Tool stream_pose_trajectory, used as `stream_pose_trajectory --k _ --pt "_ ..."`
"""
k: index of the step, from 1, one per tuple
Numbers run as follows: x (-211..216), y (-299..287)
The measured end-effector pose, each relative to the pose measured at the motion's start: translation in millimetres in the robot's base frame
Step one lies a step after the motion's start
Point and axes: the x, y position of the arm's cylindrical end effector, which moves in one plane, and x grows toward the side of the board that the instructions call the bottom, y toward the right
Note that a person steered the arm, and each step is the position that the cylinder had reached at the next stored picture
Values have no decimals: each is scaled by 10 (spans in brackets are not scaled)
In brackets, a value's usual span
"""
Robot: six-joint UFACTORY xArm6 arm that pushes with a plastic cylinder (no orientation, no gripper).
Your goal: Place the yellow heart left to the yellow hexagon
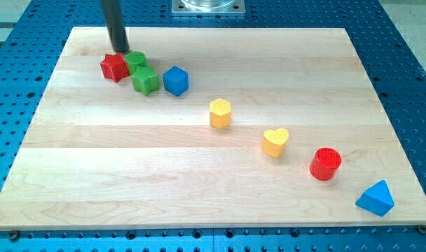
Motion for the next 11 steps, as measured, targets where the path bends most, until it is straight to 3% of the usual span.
stream_pose_trajectory --k 2,3,4,5,6,7,8,10,11 --pt "767 590" --pt "329 353" --pt "113 703" --pt "231 1767" --pt "892 2745" --pt "1760 3219" --pt "2243 3239" --pt "2639 2578" --pt "2153 1773"
